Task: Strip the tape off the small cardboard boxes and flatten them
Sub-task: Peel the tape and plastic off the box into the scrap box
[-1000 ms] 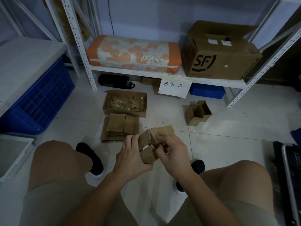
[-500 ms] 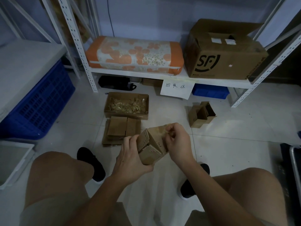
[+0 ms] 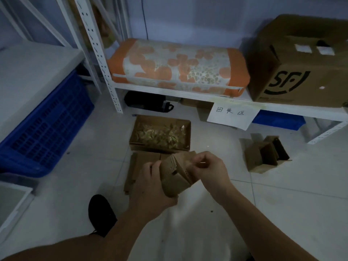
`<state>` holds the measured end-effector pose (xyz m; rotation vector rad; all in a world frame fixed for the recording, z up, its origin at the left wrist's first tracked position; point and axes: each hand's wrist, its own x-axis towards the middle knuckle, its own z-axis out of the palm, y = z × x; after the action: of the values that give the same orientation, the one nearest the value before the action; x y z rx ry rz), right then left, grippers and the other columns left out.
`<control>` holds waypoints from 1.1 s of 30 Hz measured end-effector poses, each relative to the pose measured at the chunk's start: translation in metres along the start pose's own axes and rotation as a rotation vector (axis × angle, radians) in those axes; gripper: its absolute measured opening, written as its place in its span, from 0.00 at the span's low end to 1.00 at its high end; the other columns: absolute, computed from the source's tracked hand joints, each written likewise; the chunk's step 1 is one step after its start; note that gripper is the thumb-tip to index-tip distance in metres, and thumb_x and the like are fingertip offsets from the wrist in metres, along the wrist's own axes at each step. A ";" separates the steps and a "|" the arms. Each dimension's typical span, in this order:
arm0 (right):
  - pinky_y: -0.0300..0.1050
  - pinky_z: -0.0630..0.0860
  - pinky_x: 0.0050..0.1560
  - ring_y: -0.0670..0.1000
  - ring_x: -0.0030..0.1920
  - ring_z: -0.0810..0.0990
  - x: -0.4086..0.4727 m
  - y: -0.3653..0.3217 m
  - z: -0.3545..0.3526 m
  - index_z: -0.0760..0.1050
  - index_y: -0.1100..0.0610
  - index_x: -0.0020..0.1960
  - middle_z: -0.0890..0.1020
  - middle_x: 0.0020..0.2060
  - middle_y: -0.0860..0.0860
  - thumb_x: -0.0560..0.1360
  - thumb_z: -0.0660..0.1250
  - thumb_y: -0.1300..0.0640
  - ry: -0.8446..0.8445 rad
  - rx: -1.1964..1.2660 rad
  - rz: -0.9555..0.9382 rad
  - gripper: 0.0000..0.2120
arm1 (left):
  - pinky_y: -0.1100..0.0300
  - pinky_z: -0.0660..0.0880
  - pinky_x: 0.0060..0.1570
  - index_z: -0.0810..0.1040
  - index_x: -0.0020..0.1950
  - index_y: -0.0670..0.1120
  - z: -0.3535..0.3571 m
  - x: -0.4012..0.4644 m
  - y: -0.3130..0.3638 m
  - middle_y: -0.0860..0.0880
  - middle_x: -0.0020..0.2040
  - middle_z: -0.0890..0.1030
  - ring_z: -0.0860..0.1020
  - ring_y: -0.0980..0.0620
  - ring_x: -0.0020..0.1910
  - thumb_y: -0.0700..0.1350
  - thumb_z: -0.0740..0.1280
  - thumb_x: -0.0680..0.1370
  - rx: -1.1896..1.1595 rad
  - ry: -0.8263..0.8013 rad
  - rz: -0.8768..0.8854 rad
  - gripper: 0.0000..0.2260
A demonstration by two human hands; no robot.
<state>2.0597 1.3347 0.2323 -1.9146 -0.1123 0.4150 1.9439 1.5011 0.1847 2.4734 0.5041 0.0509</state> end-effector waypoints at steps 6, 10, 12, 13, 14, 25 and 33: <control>0.45 0.82 0.48 0.49 0.47 0.80 0.122 0.049 0.046 0.78 0.48 0.40 0.77 0.48 0.47 0.69 0.73 0.67 0.116 -0.332 -0.014 0.13 | 0.55 0.73 0.52 0.58 0.75 0.54 0.039 0.078 -0.030 0.55 0.62 0.62 0.69 0.53 0.58 0.73 0.70 0.58 -0.018 -0.057 -0.146 0.51; 0.26 0.70 0.45 0.48 0.45 0.79 0.187 0.077 0.066 0.81 0.53 0.42 0.77 0.44 0.46 0.69 0.74 0.66 0.126 -0.481 -0.101 0.09 | 0.56 0.69 0.52 0.56 0.75 0.52 0.057 0.112 -0.048 0.54 0.61 0.61 0.65 0.55 0.57 0.74 0.72 0.62 -0.002 -0.105 -0.247 0.50; 0.23 0.68 0.41 0.45 0.43 0.76 0.214 0.086 0.066 0.81 0.55 0.43 0.78 0.45 0.48 0.72 0.73 0.66 0.145 -0.499 -0.144 0.06 | 0.53 0.70 0.55 0.55 0.75 0.52 0.065 0.122 -0.057 0.53 0.62 0.60 0.67 0.53 0.59 0.76 0.70 0.63 0.065 -0.179 -0.292 0.50; 0.24 0.69 0.41 0.44 0.42 0.75 0.225 0.089 0.065 0.80 0.56 0.43 0.78 0.45 0.48 0.73 0.73 0.66 0.148 -0.500 -0.171 0.06 | 0.52 0.71 0.58 0.54 0.75 0.53 0.069 0.124 -0.060 0.53 0.62 0.60 0.68 0.51 0.62 0.77 0.68 0.63 0.079 -0.216 -0.310 0.50; 0.28 0.72 0.43 0.45 0.42 0.76 0.237 0.094 0.065 0.79 0.55 0.44 0.78 0.44 0.49 0.74 0.72 0.65 0.140 -0.499 -0.189 0.06 | 0.50 0.72 0.60 0.54 0.76 0.53 0.073 0.125 -0.062 0.53 0.61 0.60 0.68 0.50 0.64 0.78 0.66 0.62 0.078 -0.247 -0.323 0.51; 0.47 0.84 0.45 0.51 0.42 0.82 0.328 0.125 0.103 0.83 0.54 0.50 0.83 0.49 0.52 0.76 0.73 0.61 0.109 -0.299 0.189 0.05 | 0.57 0.72 0.57 0.58 0.70 0.55 0.107 0.116 -0.082 0.56 0.55 0.55 0.62 0.55 0.58 0.75 0.70 0.60 -0.044 -0.374 -0.406 0.47; 0.53 0.82 0.58 0.53 0.53 0.82 0.339 0.138 0.107 0.81 0.44 0.49 0.83 0.53 0.48 0.80 0.65 0.61 -0.009 -0.219 0.214 0.12 | 0.56 0.73 0.57 0.56 0.75 0.55 0.120 0.120 -0.085 0.57 0.59 0.60 0.67 0.54 0.60 0.77 0.68 0.57 -0.118 -0.402 -0.419 0.53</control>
<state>2.3239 1.4701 -0.0076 -2.1498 0.0442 0.5742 2.0438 1.5407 0.0287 2.1384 0.7978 -0.5548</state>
